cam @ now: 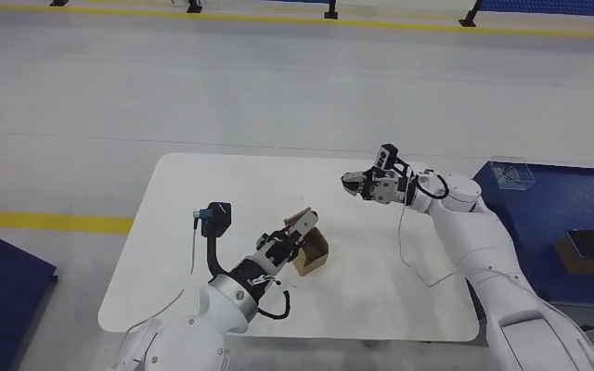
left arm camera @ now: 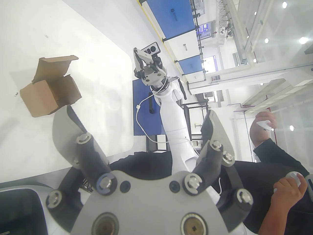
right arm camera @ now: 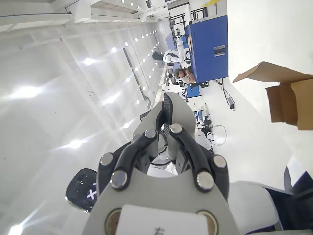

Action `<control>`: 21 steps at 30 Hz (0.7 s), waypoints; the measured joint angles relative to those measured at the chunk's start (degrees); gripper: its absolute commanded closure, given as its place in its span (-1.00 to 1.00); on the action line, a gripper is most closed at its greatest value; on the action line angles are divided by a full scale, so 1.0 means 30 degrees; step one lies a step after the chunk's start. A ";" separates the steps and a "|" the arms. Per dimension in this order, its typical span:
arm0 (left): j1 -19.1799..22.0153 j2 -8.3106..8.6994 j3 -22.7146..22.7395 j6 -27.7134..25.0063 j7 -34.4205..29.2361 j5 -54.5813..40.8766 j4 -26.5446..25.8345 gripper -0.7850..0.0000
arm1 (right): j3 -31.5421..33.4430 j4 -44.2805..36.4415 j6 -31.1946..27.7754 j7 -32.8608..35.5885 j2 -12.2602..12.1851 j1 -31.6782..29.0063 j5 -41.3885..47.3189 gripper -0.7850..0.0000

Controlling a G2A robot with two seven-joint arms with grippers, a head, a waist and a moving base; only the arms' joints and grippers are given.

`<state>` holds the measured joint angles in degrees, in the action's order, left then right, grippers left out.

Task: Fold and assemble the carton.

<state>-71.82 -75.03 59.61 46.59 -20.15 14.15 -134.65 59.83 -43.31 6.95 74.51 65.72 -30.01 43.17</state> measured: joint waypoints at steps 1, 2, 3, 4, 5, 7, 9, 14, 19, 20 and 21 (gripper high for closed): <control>0.0000 0.0000 0.0000 0.0000 0.0000 0.0000 0.0000 -1.00 | 0.0007 -0.0066 0.0010 -0.0051 -0.0004 -0.0013 -0.0023 1.00; 0.0000 0.0000 0.0000 0.0000 0.0000 0.0000 0.0000 -1.00 | 0.0011 -0.0092 0.0014 -0.0074 -0.0010 -0.0021 -0.0032 1.00; 0.0000 0.0000 0.0000 0.0000 0.0000 0.0000 0.0000 -1.00 | 0.0012 -0.0093 0.0014 -0.0075 -0.0010 -0.0021 -0.0032 1.00; 0.0000 0.0000 0.0000 0.0000 0.0000 0.0000 0.0000 -1.00 | 0.0012 -0.0089 0.0014 -0.0072 -0.0010 -0.0021 -0.0032 1.00; 0.0000 0.0000 0.0000 0.0000 0.0000 0.0000 0.0000 -1.00 | 0.0012 -0.0084 0.0014 -0.0068 -0.0010 -0.0021 -0.0031 1.00; 0.0000 0.0000 0.0000 0.0000 0.0000 0.0000 0.0000 -1.00 | 0.0011 -0.0082 0.0014 -0.0066 -0.0008 -0.0020 -0.0030 1.00; 0.0000 0.0000 0.0000 0.0000 0.0000 0.0000 0.0000 -1.00 | 0.0011 -0.0082 0.0014 -0.0066 -0.0008 -0.0020 -0.0029 1.00; 0.0000 0.0000 0.0000 0.0000 0.0000 0.0000 0.0000 -1.00 | 0.0011 -0.0082 0.0013 -0.0066 -0.0009 -0.0020 -0.0029 1.00; -0.0050 -0.0001 0.0013 -0.0066 0.0007 -0.0055 0.0069 -1.00 | 0.0011 -0.0083 0.0013 -0.0066 -0.0009 -0.0020 -0.0029 1.00; -0.0194 -0.0002 0.0068 -0.0280 -0.0066 -0.0295 0.0338 -1.00 | 0.0006 -0.0114 -0.0011 -0.0093 -0.0013 -0.0040 -0.0052 1.00; -0.0267 -0.0002 0.0137 -0.0456 -0.0229 -0.0537 0.0605 -1.00 | -0.0011 -0.0254 -0.0133 -0.0279 -0.0039 -0.0118 -0.0240 1.00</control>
<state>-72.62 -75.04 60.03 45.22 -20.84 12.54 -132.83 59.79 -44.07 6.55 73.68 65.61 -30.36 42.45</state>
